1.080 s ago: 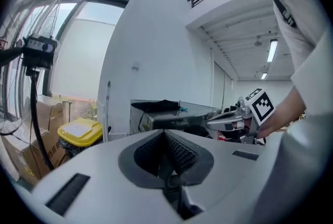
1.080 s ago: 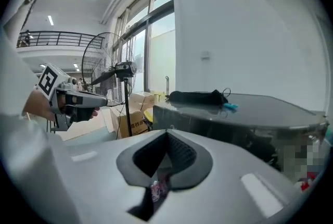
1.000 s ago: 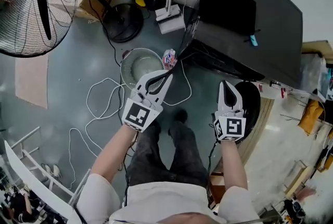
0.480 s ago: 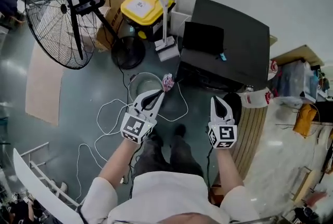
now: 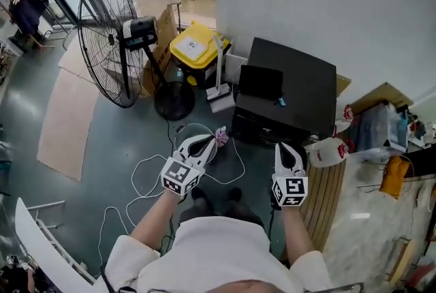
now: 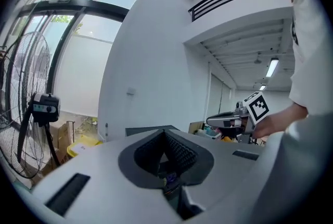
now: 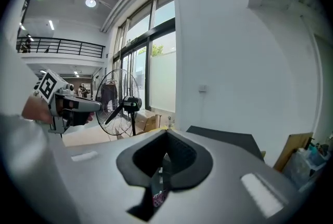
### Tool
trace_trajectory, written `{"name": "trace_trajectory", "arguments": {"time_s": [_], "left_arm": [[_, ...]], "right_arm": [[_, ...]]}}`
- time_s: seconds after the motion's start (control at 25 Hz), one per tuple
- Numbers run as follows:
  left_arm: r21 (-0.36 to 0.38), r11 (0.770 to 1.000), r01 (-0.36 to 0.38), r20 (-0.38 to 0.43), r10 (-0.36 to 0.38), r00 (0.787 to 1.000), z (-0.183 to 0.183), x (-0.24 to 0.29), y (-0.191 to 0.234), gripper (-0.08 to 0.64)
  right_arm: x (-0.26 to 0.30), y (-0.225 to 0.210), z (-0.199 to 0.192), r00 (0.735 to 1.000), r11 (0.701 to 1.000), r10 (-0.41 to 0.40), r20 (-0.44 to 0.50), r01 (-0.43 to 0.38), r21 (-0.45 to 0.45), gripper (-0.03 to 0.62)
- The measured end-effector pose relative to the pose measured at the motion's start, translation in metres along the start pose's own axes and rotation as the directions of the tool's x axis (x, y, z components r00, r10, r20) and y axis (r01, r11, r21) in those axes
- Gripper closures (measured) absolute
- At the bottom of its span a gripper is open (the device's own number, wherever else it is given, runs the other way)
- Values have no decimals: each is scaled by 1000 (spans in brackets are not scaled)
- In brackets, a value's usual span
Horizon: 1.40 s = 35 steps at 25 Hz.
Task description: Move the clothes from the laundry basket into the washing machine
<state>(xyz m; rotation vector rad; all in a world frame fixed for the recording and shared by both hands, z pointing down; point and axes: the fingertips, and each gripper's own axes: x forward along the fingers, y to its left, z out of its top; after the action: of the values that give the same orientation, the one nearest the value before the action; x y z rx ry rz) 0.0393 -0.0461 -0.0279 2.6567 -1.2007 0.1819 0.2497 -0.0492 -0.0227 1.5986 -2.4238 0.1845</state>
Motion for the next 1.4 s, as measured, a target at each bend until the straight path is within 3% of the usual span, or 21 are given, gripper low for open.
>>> {"name": "trace_trajectory", "arguments": {"time_s": [0.36, 0.88, 1.16, 1.4], "left_arm": [[35, 999, -24, 10, 24, 1000, 31, -27, 4, 555], [68, 995, -77, 99, 70, 993, 86, -30, 29, 555], [33, 992, -119, 154, 113, 982, 104, -40, 41, 555], [20, 992, -123, 154, 119, 981, 98, -36, 37, 554]], "right_arm": [[-29, 1, 42, 998, 999, -11, 68, 14, -43, 581], [-29, -10, 99, 986, 996, 8, 166, 6, -85, 581], [-31, -25, 107, 984, 996, -8, 180, 25, -90, 581], [-31, -18, 104, 984, 993, 23, 179, -2, -118, 581]]}}
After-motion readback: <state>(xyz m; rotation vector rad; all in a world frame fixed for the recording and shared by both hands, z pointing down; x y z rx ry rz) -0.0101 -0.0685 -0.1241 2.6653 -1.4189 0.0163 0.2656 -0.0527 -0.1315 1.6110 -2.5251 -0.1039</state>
